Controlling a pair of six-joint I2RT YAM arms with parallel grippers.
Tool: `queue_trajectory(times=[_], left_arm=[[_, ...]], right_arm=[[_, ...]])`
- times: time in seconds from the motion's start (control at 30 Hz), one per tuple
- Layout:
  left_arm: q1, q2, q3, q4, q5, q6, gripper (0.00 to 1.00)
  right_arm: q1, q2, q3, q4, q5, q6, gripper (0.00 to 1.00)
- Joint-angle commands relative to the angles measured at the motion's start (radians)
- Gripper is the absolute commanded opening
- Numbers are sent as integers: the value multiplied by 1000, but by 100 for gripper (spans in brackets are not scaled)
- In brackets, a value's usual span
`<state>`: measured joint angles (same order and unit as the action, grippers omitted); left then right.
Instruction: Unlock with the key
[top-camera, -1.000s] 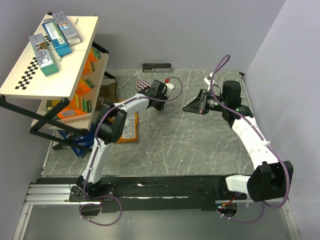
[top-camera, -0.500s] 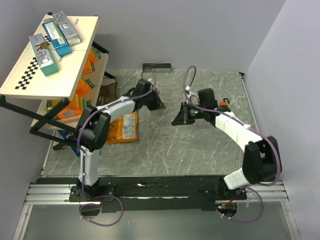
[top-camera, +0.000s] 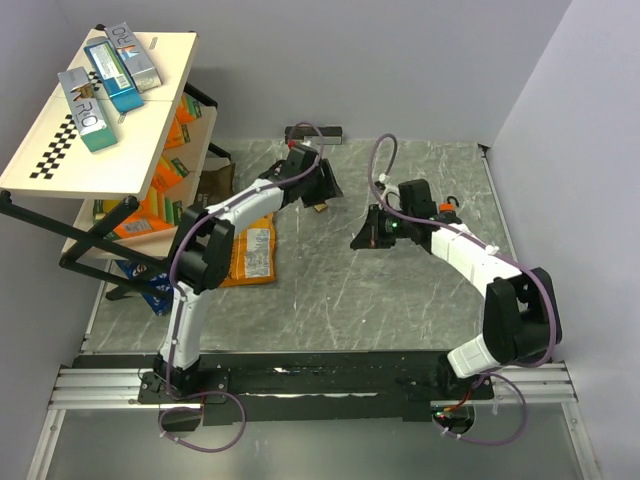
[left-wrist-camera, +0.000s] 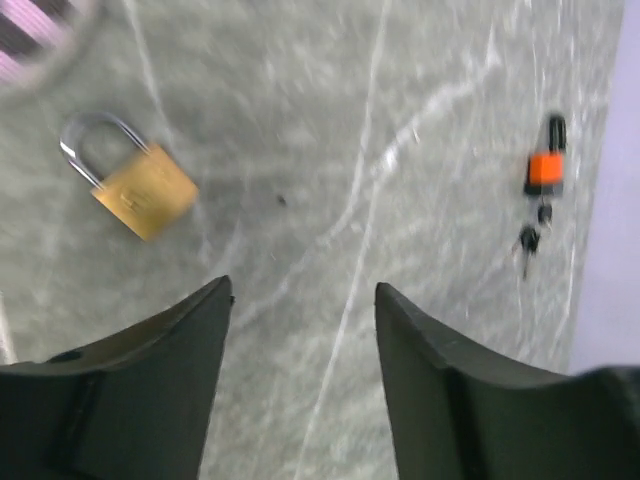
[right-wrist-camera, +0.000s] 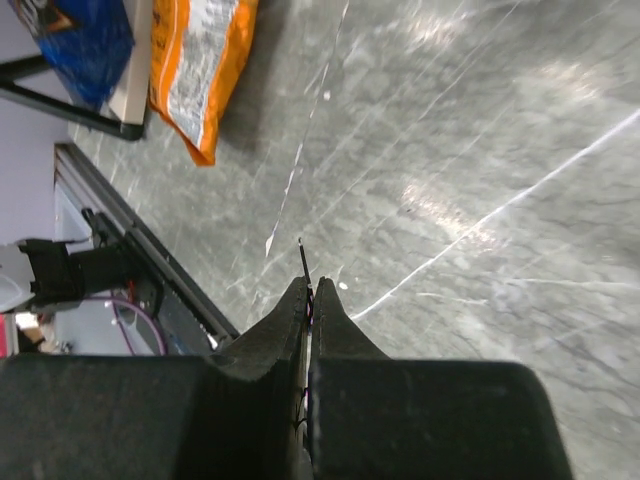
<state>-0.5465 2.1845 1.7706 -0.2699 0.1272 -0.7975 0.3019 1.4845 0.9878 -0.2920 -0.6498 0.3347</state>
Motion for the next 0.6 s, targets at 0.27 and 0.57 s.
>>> queue_trajectory(times=[0.27,0.57], left_arm=[[57,135,162,-235,-164,-160,67],[57,244,230,-172,-144,-82,62]], right_arm=[[-55,-75,31,31,4,-20,0],[-72,-96,14,57,-22,-11,0]])
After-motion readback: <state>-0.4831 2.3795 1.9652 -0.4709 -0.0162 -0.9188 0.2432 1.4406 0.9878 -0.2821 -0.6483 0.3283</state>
